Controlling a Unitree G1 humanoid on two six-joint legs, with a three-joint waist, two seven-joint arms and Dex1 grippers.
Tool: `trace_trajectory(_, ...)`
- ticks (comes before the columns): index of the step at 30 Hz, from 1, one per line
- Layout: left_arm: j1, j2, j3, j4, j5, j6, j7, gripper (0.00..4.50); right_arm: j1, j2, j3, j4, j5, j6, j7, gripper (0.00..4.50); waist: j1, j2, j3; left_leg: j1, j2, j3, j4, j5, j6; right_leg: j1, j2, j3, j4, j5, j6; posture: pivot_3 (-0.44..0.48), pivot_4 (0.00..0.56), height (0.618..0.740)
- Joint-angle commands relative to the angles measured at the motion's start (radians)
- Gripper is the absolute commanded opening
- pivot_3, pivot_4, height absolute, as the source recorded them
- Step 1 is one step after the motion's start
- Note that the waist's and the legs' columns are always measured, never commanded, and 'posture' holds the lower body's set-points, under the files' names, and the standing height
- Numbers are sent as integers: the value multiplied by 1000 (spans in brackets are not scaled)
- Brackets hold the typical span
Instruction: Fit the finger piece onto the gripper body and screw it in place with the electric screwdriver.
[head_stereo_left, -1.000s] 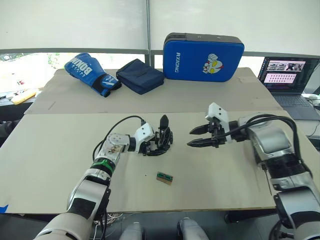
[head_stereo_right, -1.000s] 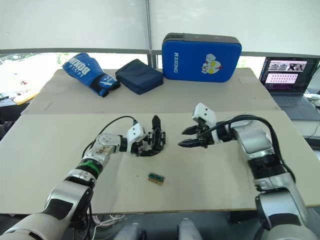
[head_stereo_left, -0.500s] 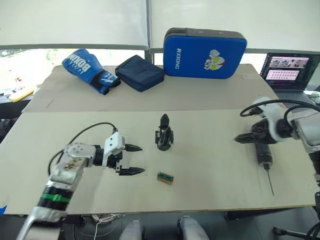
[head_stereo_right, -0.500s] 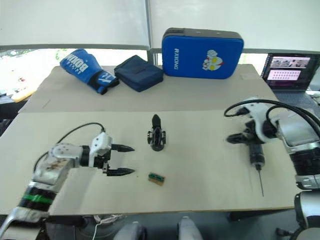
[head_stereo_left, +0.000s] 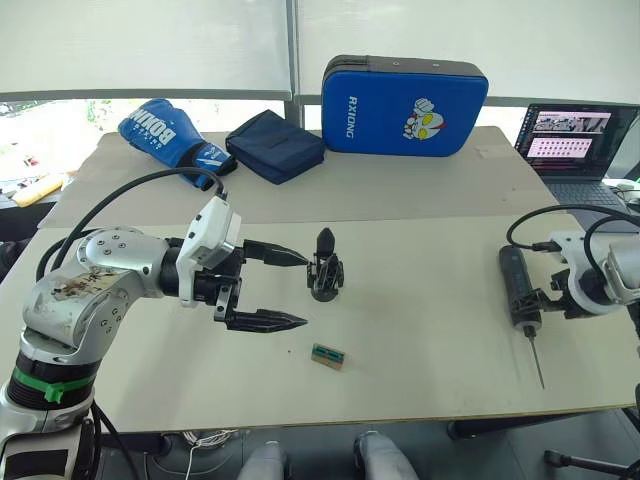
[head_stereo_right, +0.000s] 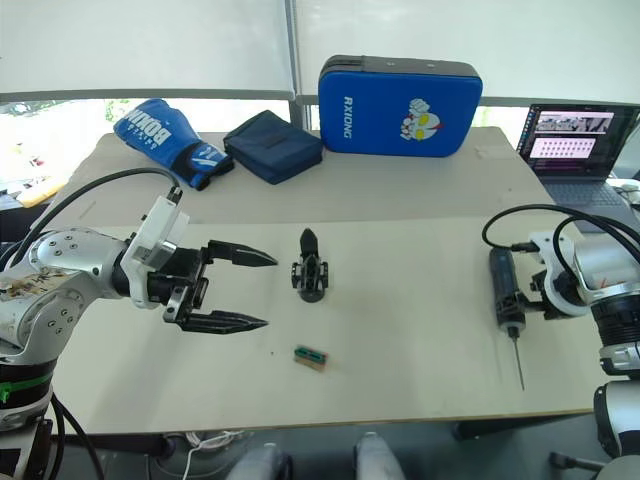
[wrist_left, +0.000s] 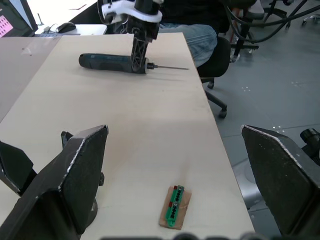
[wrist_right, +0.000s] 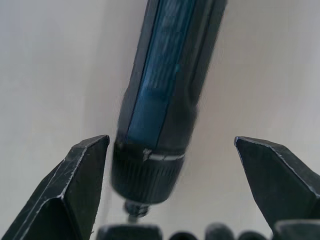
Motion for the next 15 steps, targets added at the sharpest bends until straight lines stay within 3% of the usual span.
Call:
trace_trajectory(1,-16,26,-4,-37,3,-15,7,4500,-7,7,-31,24,29,-51,-7,3634,-1,0,0,0,0,0,0,0,0,0,0,0,0,0,0,0,150,740)
trace_trajectory(6,-9,29,-26,-32,31,-44,15,4500,37,-60,52,-103,56,-189,105,1966,-1,0,0,0,0,0,0,0,0,0,0,0,0,0,0,0,150,740)
trace_trajectory(11,-16,31,-43,-10,53,-66,5,4500,41,-155,147,-257,77,-508,415,1897,-10,4,4,0,1,1,0,0,0,-1,0,1,0,0,0,0,150,740)
trace_trajectory(15,-3,31,-60,-15,67,-90,-2,4500,41,-153,228,-186,-64,-801,467,1897,-4,4,4,0,1,1,0,0,0,0,1,1,0,0,0,0,150,740)
